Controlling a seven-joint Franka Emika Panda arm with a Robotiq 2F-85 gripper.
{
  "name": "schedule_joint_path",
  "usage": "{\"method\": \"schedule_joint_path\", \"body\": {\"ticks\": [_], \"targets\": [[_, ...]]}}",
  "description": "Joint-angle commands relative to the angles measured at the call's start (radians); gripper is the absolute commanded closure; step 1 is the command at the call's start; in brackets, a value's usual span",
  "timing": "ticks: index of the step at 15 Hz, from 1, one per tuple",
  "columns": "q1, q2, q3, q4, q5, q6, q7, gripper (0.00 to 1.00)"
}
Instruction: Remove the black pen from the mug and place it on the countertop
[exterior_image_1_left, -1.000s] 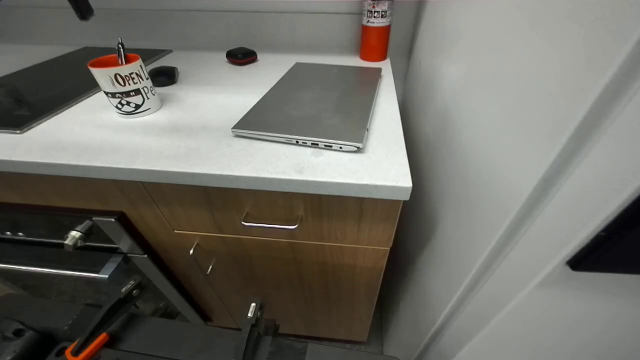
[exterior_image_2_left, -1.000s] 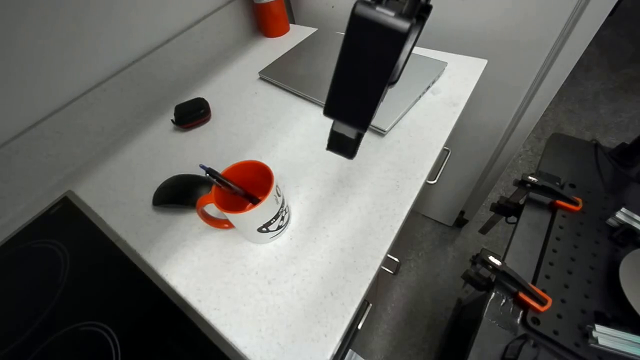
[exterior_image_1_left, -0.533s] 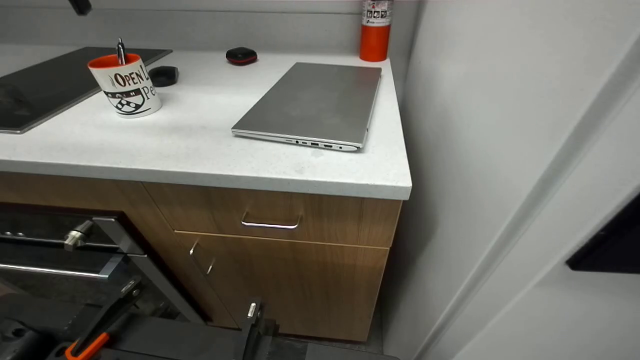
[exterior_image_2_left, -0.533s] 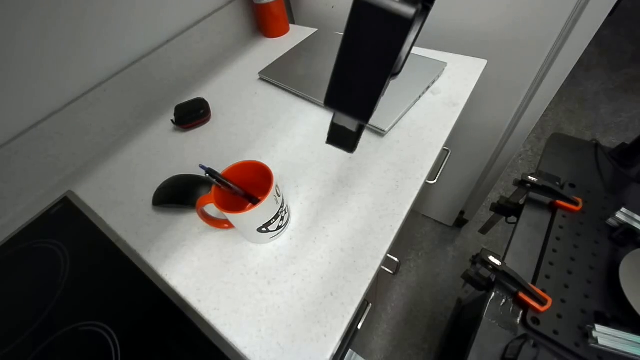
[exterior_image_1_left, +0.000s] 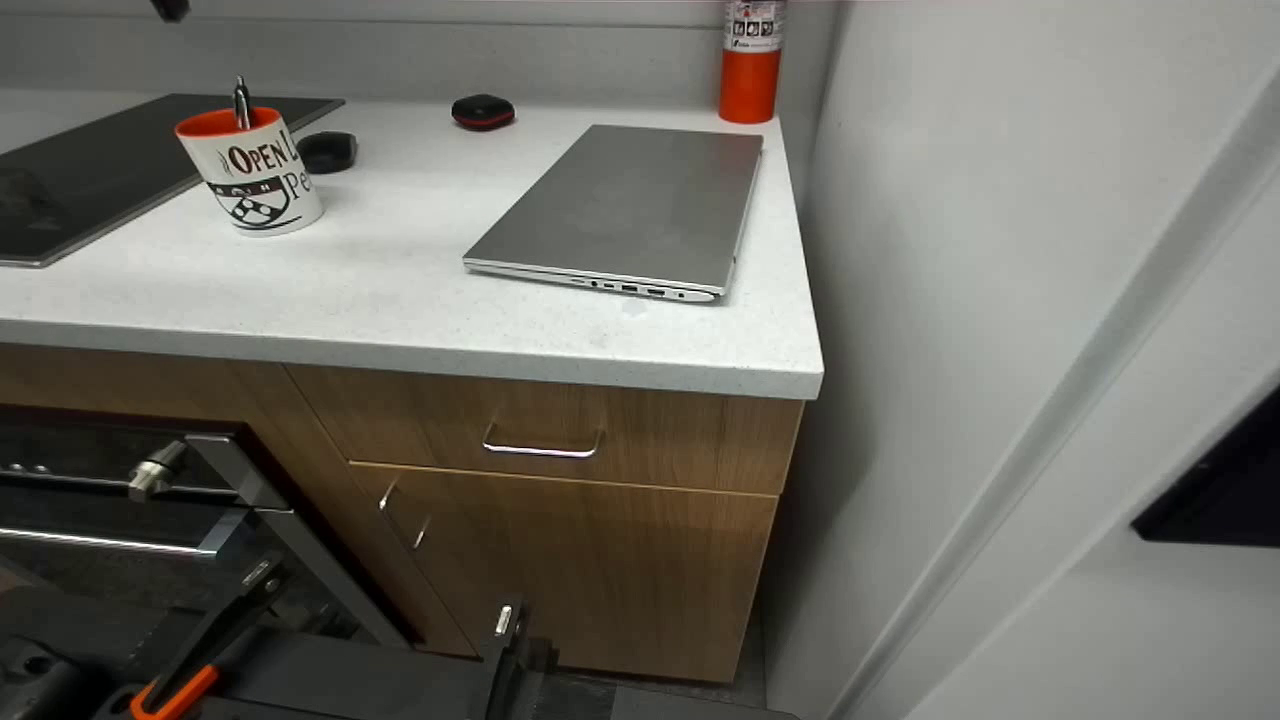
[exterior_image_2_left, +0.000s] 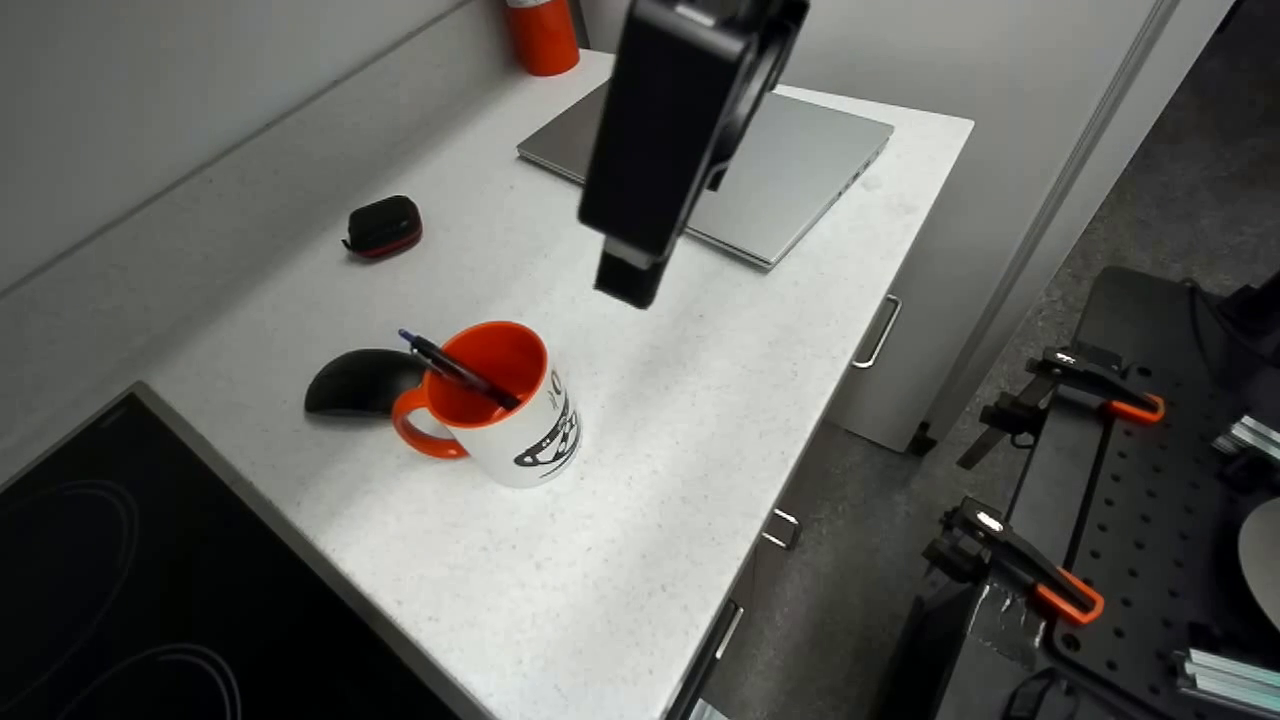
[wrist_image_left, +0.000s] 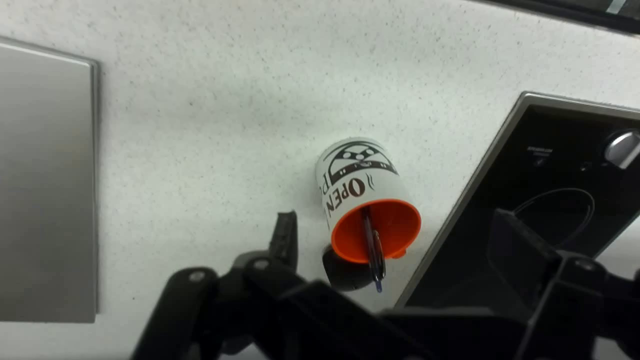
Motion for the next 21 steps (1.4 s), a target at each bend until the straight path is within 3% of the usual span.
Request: {"method": "schedule_joint_path", "body": {"ticks": [1,5,7,8,11,21], "targets": [[0.032,0.126,0.029,0.092,0.030,0.114,0.034,0.00],[0.030,0.269,0.097,0.192,0.010,0.274,0.132,0.00],[0.035,0.326,0.115,0.248,0.012,0.274,0.163,0.00],[0.030,0.248,0.100,0.174,0.001,0.251,0.125,0.00],[0.029,0.311,0.116,0.229,0.003,0.253,0.143,0.00],[-0.007,0.400,0.096,0.254,-0.048,0.297,0.122,0.00]]}}
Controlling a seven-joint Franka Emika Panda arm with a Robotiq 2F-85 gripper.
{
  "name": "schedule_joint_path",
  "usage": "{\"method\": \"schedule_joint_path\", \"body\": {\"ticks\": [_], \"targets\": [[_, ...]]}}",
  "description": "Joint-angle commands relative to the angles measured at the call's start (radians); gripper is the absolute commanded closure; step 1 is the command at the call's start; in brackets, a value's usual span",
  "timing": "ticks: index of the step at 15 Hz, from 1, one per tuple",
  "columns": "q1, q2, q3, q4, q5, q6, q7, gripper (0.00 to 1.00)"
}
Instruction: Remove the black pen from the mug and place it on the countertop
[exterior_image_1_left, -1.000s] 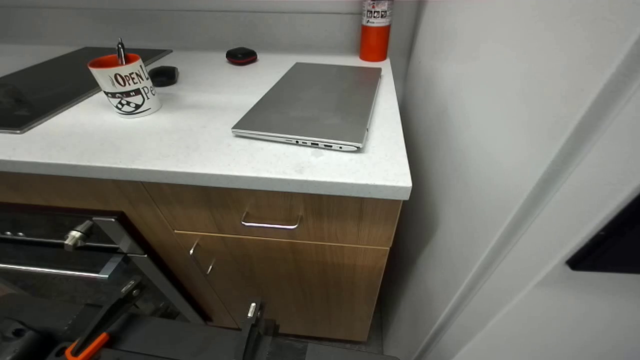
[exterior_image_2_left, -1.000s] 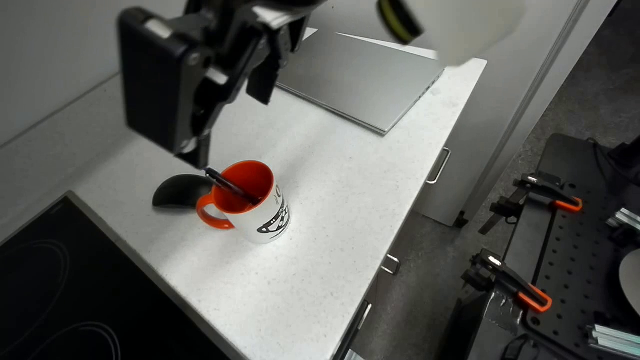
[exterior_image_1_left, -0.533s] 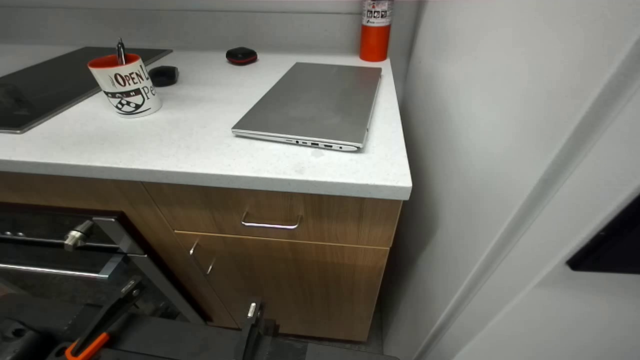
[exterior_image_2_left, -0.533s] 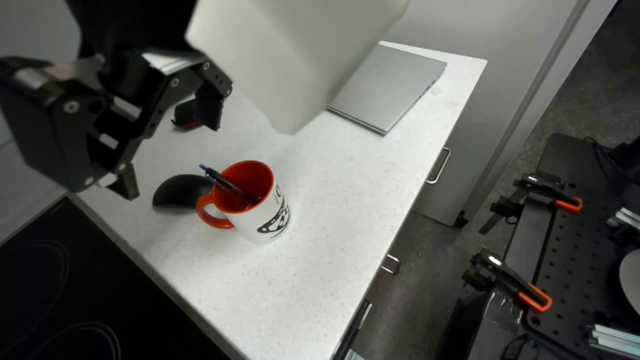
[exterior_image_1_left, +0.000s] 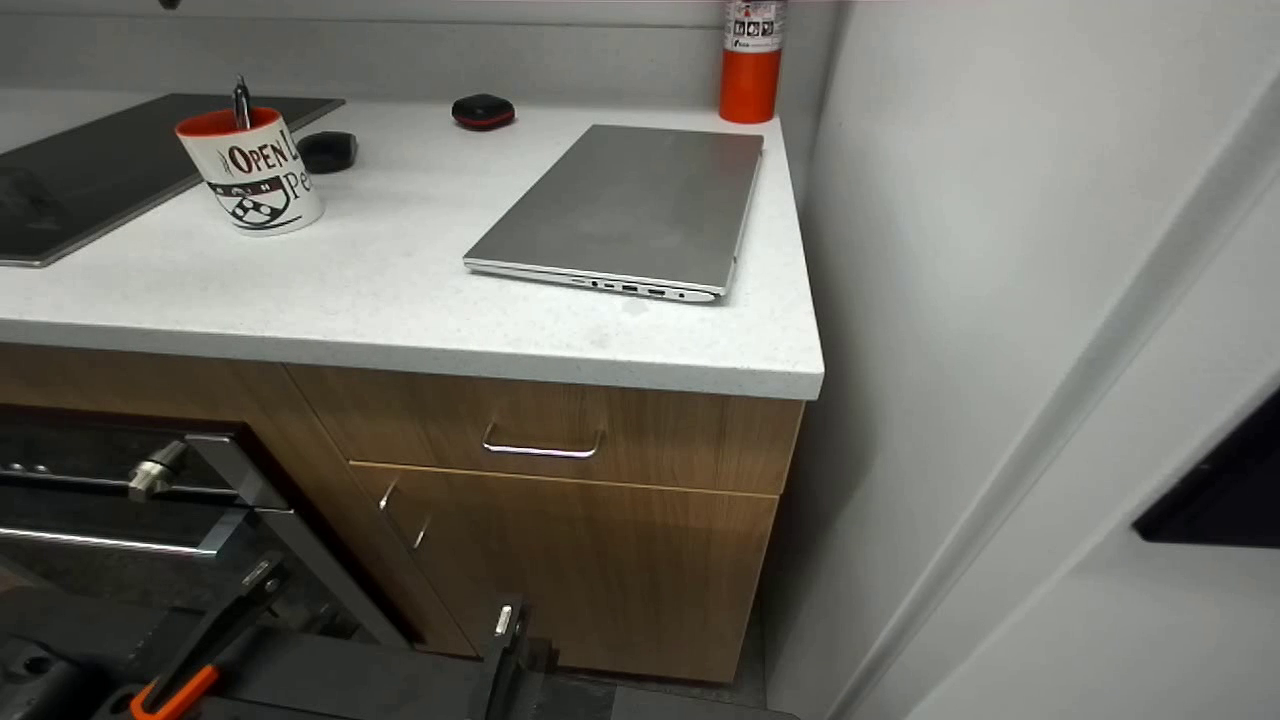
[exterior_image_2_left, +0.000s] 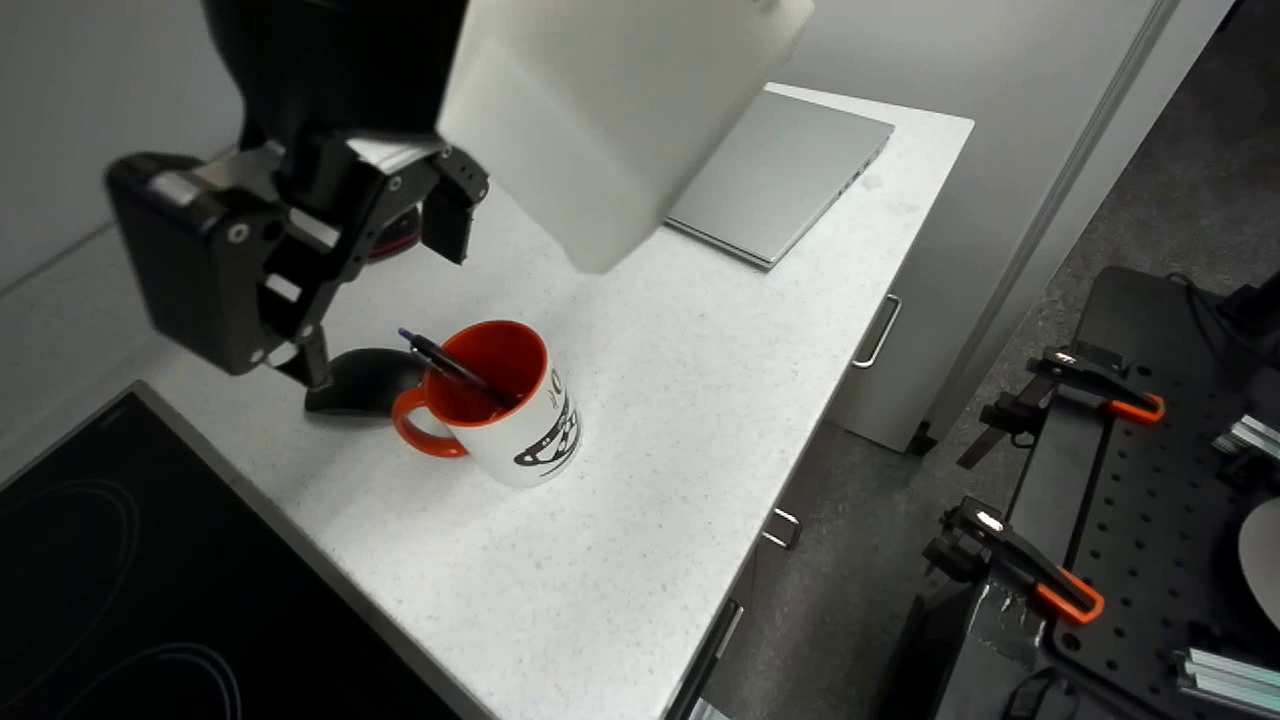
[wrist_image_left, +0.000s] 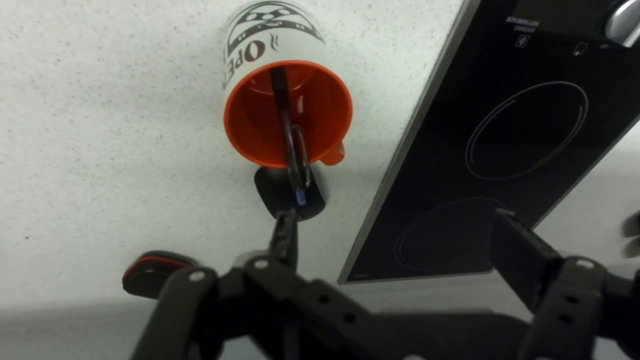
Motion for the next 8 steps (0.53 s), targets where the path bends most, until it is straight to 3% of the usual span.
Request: {"method": "schedule_joint_path", "body": {"ticks": [1,8], "targets": [[-0.025,0.058,-0.010,0.021,-0.039,0.041,-0.003,0.00],[-0.027,0.136,-0.009,0.032,-0.052,0.138,-0.011,0.00]]}}
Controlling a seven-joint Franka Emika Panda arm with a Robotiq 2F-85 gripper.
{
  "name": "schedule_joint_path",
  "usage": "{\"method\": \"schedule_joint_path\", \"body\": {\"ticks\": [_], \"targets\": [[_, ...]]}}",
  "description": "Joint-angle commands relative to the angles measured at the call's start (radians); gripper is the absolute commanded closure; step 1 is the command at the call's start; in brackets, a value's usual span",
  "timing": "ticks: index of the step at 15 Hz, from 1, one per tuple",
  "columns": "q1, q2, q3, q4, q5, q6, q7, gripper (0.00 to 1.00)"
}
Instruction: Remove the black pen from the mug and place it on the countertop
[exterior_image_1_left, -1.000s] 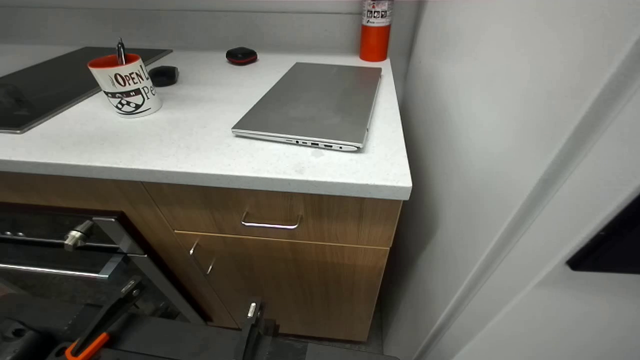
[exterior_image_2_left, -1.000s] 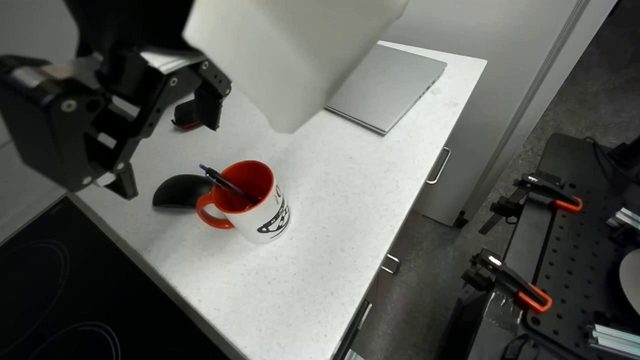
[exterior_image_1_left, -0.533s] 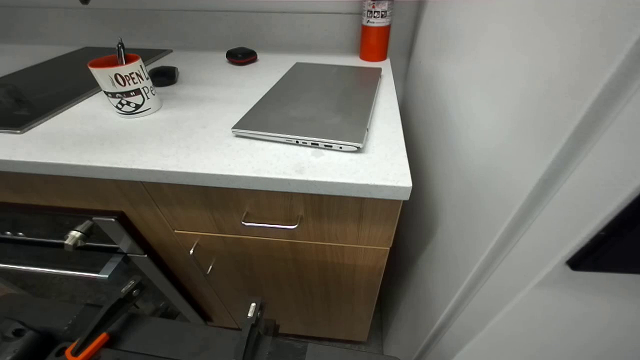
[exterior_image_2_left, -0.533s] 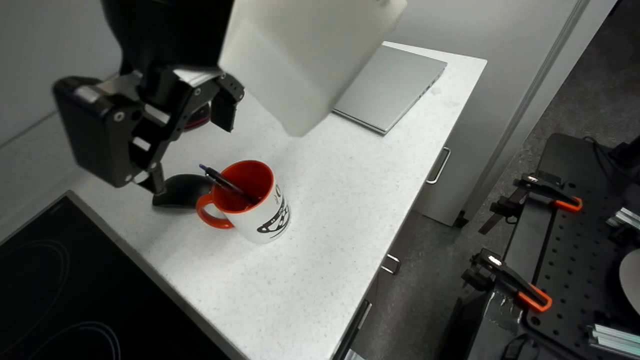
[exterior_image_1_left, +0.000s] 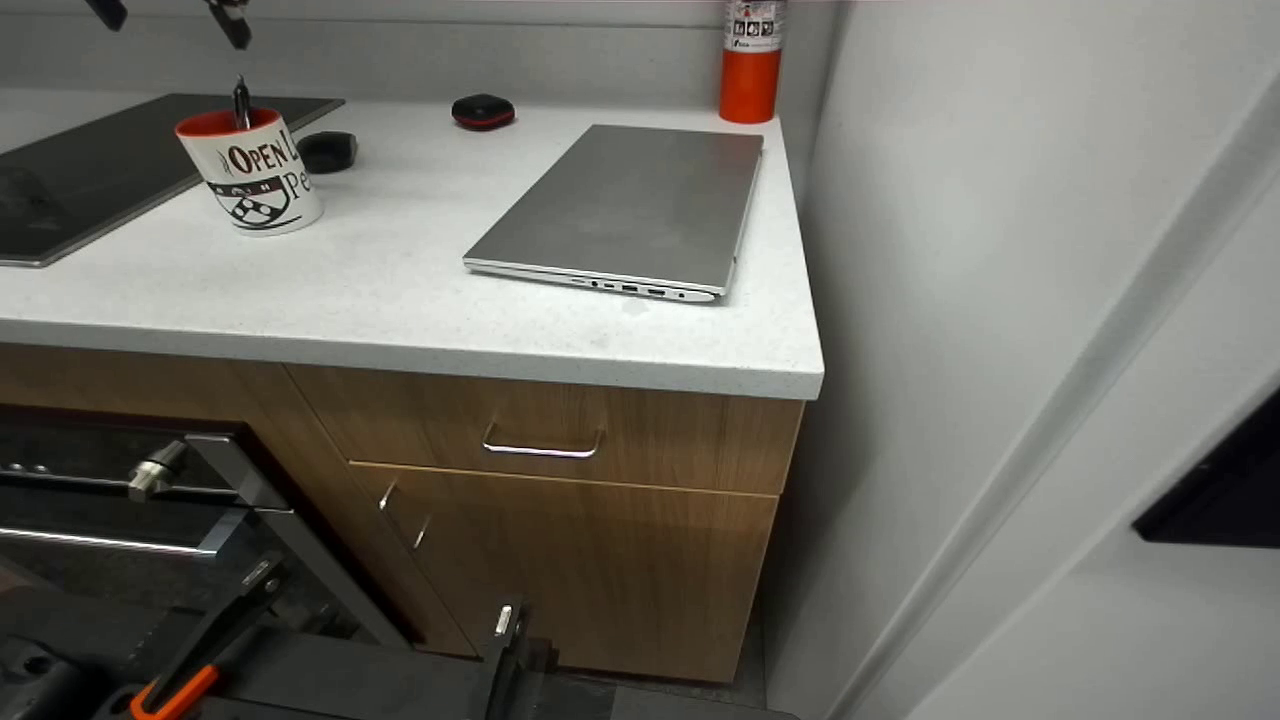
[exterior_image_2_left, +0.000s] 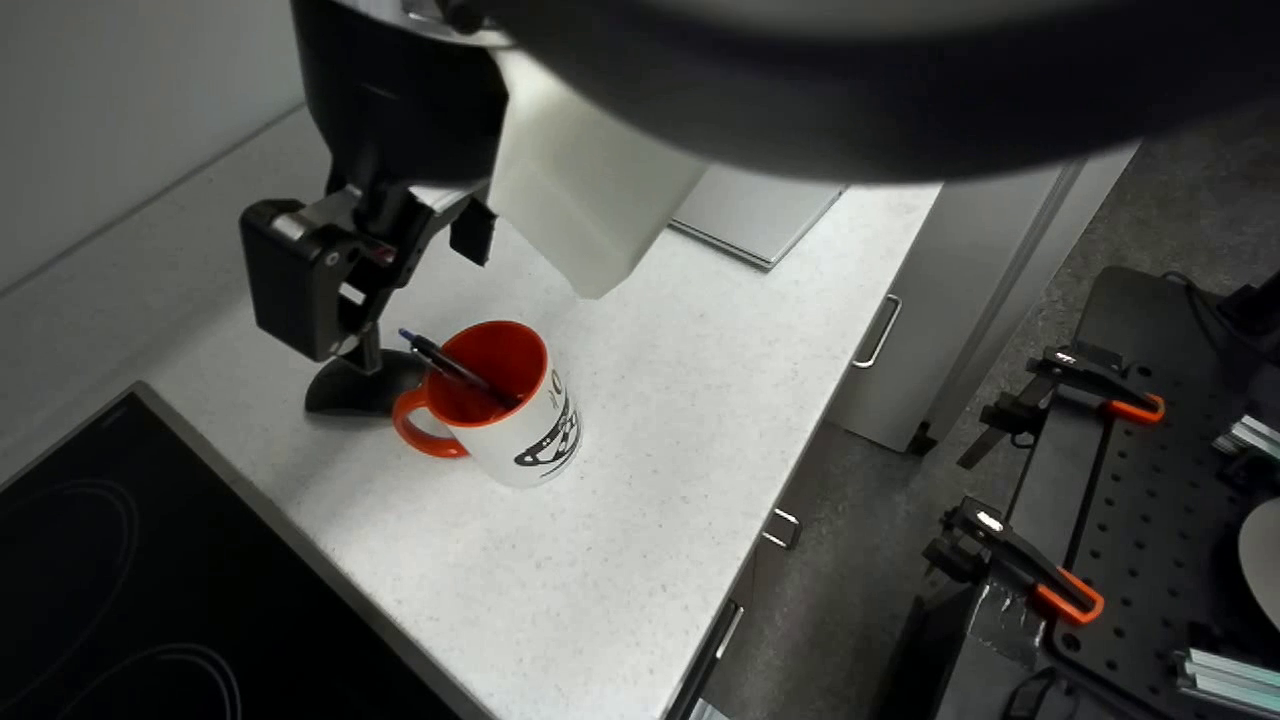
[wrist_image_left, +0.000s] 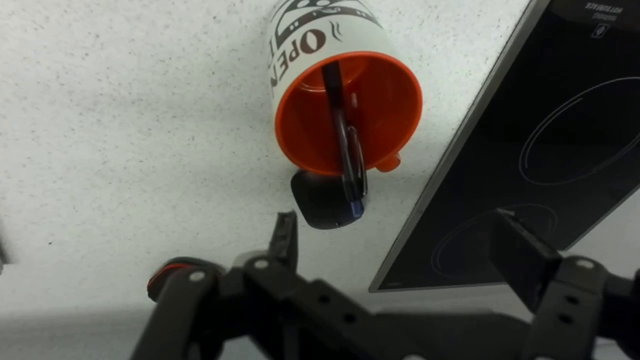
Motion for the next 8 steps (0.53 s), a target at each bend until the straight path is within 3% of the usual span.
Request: {"method": "schedule_joint_path", "body": {"ticks": [1,8], "targets": [[0.001,0.056,0.008,0.027,-0.007,0.067,-0.009,0.00],[-0.006,0.129,0.012,0.040,-0.041,0.140,0.007,0.00]]}}
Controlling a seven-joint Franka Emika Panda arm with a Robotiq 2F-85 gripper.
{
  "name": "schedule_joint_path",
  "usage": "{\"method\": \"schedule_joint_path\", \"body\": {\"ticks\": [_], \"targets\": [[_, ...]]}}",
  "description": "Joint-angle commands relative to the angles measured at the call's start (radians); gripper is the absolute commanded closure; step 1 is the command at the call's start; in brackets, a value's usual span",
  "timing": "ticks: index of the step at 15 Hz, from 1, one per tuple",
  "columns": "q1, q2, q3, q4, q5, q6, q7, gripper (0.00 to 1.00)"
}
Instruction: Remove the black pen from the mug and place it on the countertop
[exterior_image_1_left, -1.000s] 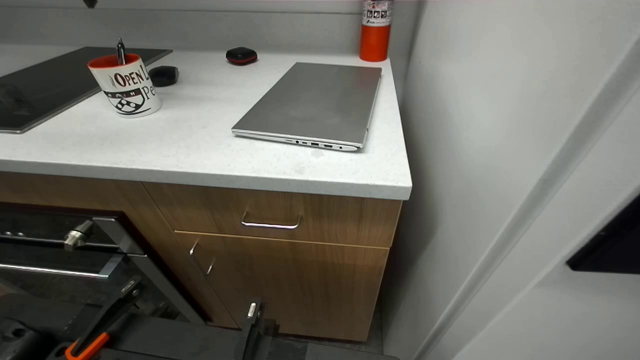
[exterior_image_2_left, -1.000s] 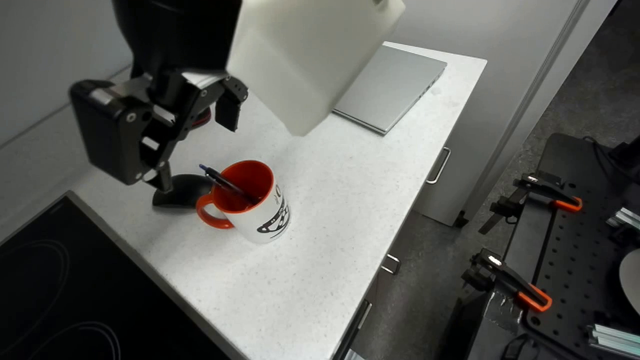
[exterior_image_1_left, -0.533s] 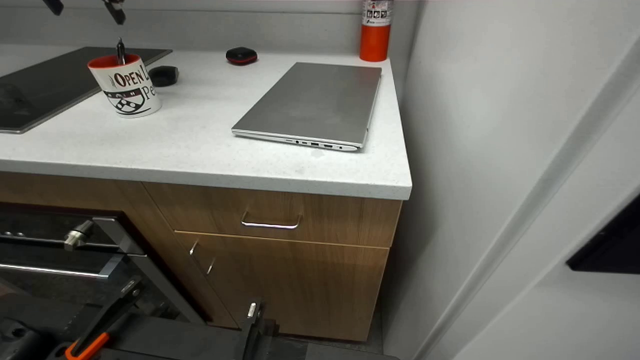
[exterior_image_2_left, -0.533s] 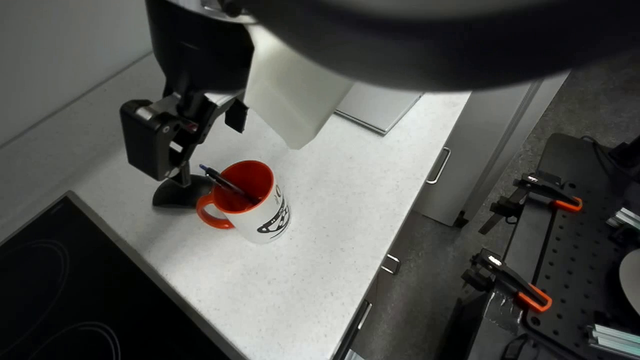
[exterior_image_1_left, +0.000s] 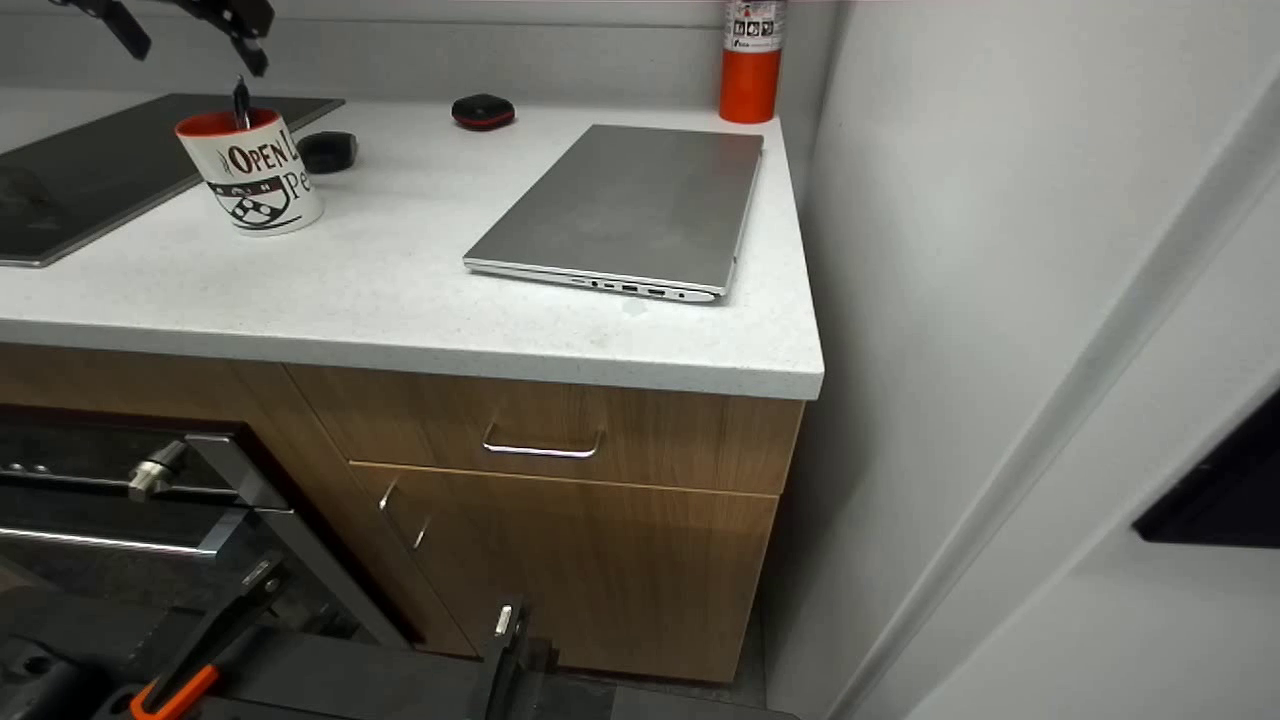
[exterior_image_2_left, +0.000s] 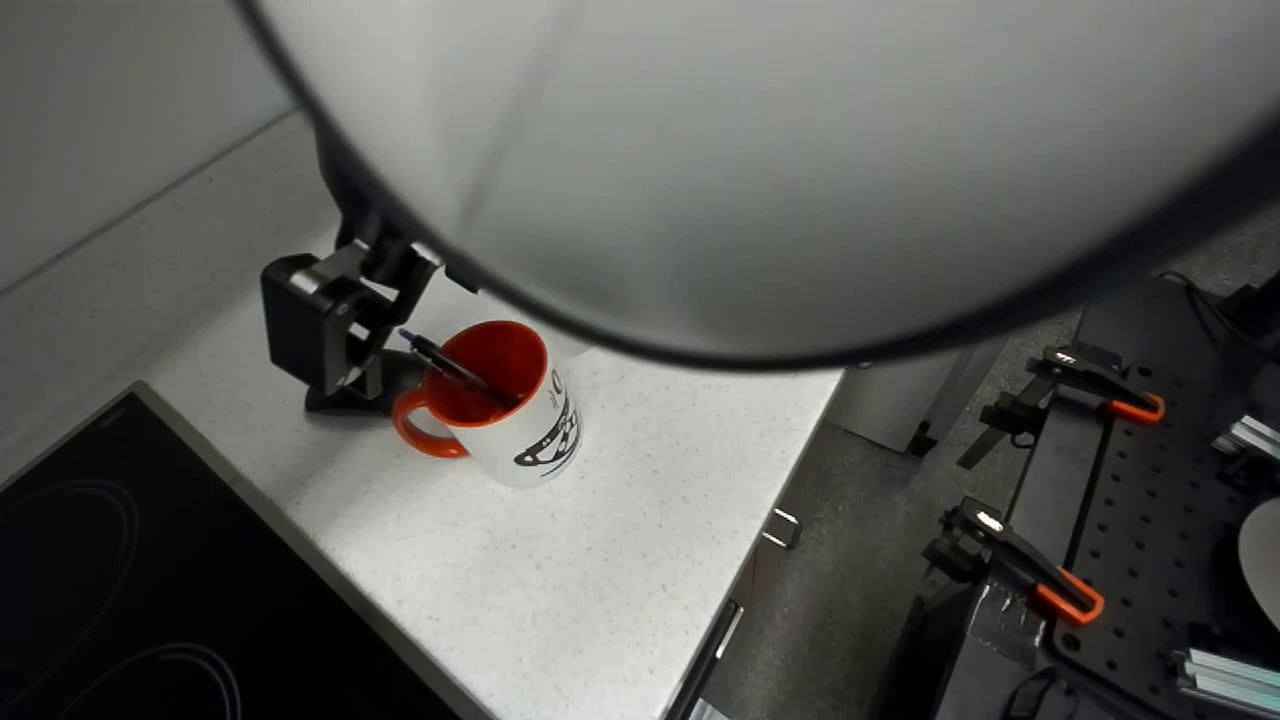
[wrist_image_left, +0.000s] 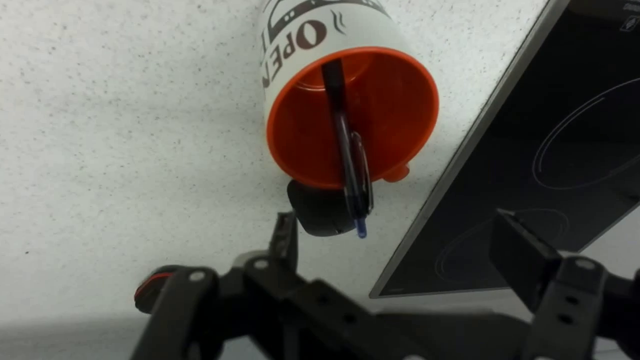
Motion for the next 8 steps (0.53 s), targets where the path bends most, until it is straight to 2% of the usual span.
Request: {"method": "schedule_joint_path", "body": {"ticks": [1,6,7,8], "targets": [[-0.006,0.057,0.004,0.030,-0.040,0.061,0.009,0.00],[-0.004,0.096,0.004,0.049,-0.055,0.083,0.015,0.00],[-0.003,0.102,0.001,0.053,-0.070,0.088,0.025,0.18],[-0.003,0.107,0.002,0.058,-0.069,0.085,0.019,0.26]]}}
